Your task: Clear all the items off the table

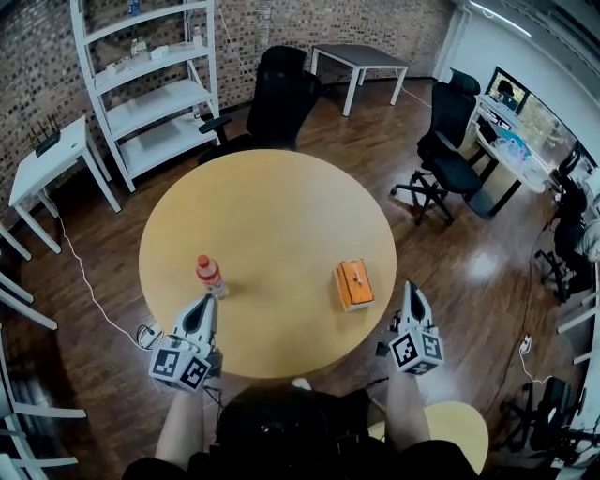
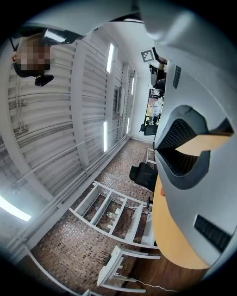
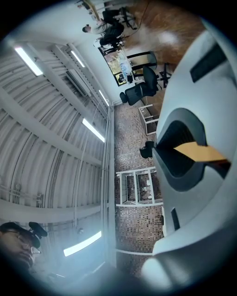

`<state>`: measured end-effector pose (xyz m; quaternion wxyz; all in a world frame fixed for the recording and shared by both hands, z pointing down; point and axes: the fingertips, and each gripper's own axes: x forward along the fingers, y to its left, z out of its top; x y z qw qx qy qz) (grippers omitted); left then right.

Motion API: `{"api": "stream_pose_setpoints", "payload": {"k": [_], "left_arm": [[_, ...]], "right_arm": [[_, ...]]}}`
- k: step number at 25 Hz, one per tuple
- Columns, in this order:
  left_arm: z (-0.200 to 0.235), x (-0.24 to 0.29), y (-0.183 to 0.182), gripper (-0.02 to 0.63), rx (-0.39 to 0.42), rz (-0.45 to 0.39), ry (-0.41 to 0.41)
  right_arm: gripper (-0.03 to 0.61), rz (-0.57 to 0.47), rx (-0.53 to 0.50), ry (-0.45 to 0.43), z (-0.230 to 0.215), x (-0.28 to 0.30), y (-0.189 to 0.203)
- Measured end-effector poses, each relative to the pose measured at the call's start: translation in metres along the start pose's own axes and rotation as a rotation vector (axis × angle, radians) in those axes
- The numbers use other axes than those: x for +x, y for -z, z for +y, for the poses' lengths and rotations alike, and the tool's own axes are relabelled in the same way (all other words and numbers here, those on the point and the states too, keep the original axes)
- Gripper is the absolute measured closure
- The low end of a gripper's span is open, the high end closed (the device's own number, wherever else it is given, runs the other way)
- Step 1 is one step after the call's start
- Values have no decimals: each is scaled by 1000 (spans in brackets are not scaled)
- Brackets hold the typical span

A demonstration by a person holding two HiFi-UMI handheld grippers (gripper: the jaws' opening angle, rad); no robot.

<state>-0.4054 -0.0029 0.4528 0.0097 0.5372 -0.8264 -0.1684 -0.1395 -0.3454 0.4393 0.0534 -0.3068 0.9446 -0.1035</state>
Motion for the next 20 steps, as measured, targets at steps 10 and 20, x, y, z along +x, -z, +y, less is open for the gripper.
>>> {"api": "stream_pose_setpoints", "payload": {"k": [10, 20], "left_arm": [[7, -6, 12, 623, -3, 22, -22], [-3, 8, 19, 623, -3, 43, 1]], "right_arm": [[578, 29, 4, 12, -8, 1, 16], [578, 51, -6, 25, -18, -3, 21]]}}
